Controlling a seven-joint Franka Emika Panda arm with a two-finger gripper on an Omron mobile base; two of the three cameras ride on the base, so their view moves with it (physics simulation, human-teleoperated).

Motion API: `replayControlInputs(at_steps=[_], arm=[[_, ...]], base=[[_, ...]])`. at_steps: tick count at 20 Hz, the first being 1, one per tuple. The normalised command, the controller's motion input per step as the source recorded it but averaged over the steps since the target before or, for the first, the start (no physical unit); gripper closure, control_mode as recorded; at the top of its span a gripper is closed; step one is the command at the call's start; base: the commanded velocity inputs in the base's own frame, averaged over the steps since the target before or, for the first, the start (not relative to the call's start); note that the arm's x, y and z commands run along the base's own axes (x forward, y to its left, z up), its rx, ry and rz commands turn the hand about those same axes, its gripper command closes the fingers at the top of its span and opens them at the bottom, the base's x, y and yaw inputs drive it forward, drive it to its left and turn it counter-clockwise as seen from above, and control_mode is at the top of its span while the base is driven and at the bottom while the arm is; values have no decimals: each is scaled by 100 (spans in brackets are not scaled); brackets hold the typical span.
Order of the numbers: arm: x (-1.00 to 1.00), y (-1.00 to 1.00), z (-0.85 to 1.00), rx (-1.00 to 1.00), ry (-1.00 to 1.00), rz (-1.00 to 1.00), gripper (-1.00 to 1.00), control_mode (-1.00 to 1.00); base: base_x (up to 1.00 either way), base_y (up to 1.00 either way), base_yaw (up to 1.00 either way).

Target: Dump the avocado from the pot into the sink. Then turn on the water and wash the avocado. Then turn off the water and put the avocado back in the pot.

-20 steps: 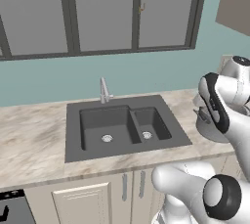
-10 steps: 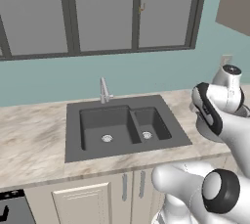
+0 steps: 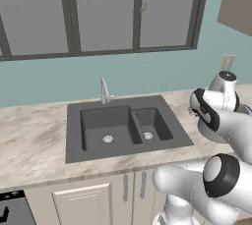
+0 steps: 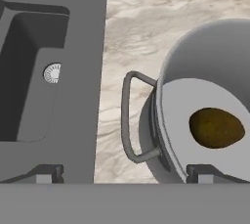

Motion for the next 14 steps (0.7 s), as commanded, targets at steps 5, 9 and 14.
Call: replayControlInputs(at_steps=[5,9,14], arm=[[31,-13,-24,0,1,0,-100,-100],[29,-16,-22,0,1,0,-100,-100],[21,-16,-23,0,1,0,-100,-100]], base=[[0,0,0],[0,0,0],[0,0,0]])
